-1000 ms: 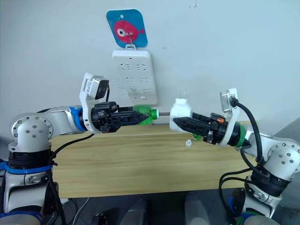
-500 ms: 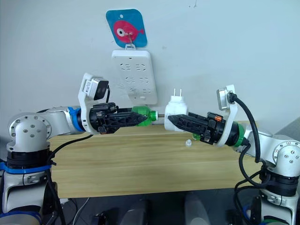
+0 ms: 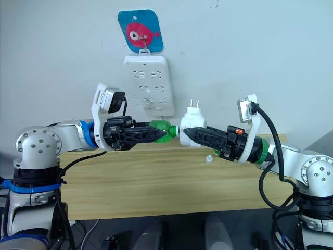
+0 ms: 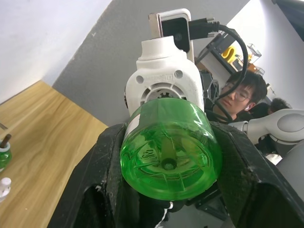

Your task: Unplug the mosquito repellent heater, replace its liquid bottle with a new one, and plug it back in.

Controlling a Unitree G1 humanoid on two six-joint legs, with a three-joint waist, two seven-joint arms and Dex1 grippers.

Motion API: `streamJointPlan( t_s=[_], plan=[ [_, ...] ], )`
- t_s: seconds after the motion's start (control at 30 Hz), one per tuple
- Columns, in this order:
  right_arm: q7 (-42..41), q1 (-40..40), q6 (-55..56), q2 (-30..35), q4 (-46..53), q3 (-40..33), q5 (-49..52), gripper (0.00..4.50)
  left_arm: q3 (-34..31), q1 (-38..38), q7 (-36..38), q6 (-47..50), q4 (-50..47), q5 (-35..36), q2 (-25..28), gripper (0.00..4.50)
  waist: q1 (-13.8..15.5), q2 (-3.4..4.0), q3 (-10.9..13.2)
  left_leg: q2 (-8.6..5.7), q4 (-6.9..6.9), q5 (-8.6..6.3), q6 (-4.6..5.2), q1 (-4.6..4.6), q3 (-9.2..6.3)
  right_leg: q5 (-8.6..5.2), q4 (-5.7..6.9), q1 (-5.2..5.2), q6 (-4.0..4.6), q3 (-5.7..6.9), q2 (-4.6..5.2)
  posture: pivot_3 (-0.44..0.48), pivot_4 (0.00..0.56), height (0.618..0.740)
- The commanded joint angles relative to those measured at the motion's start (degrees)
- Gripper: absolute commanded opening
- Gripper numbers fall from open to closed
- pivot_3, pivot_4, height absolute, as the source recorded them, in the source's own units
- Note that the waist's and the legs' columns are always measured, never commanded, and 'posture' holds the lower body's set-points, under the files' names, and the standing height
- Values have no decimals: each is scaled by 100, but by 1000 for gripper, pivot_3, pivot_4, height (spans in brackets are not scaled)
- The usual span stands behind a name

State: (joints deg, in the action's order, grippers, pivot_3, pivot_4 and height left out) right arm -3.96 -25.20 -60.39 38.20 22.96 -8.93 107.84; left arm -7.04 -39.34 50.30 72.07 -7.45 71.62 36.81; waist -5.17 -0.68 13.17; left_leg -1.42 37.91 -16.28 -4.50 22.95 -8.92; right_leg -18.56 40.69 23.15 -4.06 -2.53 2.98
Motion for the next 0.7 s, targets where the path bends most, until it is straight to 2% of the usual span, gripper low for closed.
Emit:
streamJointPlan(
  t_s=[0.03,0.3,0.7],
  plan=[
    [-208,24,153,156,286,51,155,2983,1,-99,112,-59,-209,31,-23,2300,0,0,1,0,0,0,0,0,0,0,-1,0,0,0,0,-84,224,740],
    [-440,-50,185,448,309,232,159,2983,239,-156,372,-172,-216,-230,-4,2300,5,-3,2,0,0,0,0,1,0,0,-4,0,0,0,0,-92,226,740],
    [-365,-258,201,688,377,696,212,2983,377,-148,509,-250,-288,-399,-270,2300,3,-11,30,1,0,0,0,2,1,0,-7,-1,0,1,0,-101,227,740]
  ],
)
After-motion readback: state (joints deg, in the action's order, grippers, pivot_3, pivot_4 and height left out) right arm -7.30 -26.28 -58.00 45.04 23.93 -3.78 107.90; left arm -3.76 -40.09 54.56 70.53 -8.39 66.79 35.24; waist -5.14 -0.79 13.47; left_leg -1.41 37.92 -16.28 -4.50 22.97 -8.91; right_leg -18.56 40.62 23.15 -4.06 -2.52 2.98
